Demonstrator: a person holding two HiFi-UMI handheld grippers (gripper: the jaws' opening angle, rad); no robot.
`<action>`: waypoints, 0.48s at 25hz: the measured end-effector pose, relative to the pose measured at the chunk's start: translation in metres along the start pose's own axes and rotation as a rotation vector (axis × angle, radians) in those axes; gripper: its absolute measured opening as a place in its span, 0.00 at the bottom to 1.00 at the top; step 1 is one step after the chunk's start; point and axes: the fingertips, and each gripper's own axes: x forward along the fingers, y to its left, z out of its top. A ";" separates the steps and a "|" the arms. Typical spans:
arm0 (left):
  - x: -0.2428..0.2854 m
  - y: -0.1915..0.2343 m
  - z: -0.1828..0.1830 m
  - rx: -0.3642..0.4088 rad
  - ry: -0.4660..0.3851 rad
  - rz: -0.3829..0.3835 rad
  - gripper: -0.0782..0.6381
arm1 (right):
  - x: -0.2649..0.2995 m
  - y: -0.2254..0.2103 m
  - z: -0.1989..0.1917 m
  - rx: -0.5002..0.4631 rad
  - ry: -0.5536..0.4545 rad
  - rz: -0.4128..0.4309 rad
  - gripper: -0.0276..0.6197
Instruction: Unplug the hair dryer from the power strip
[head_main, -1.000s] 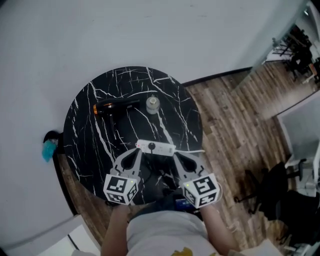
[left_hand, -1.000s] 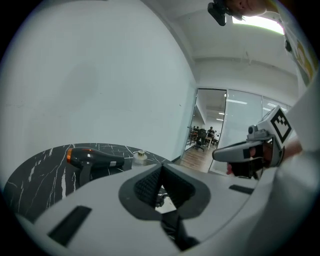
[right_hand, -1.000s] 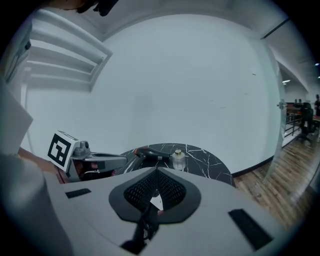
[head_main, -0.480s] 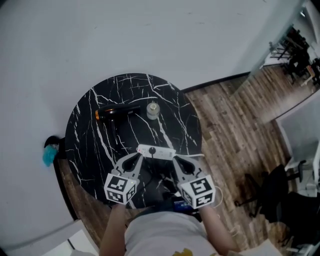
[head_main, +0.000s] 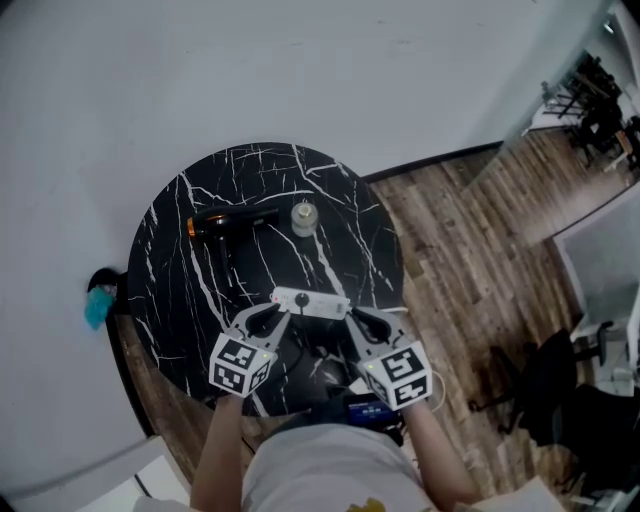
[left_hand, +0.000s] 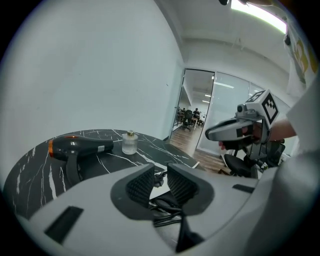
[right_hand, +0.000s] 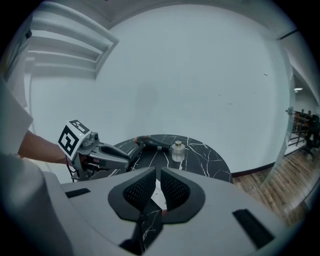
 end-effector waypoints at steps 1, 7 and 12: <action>0.003 -0.001 -0.002 0.011 0.021 -0.017 0.20 | 0.002 -0.002 -0.001 -0.004 0.007 0.008 0.06; 0.024 0.002 -0.021 0.140 0.169 -0.074 0.27 | 0.016 0.002 -0.016 -0.027 0.105 0.082 0.16; 0.038 0.009 -0.028 0.276 0.249 -0.099 0.27 | 0.041 0.003 -0.030 -0.071 0.119 0.110 0.22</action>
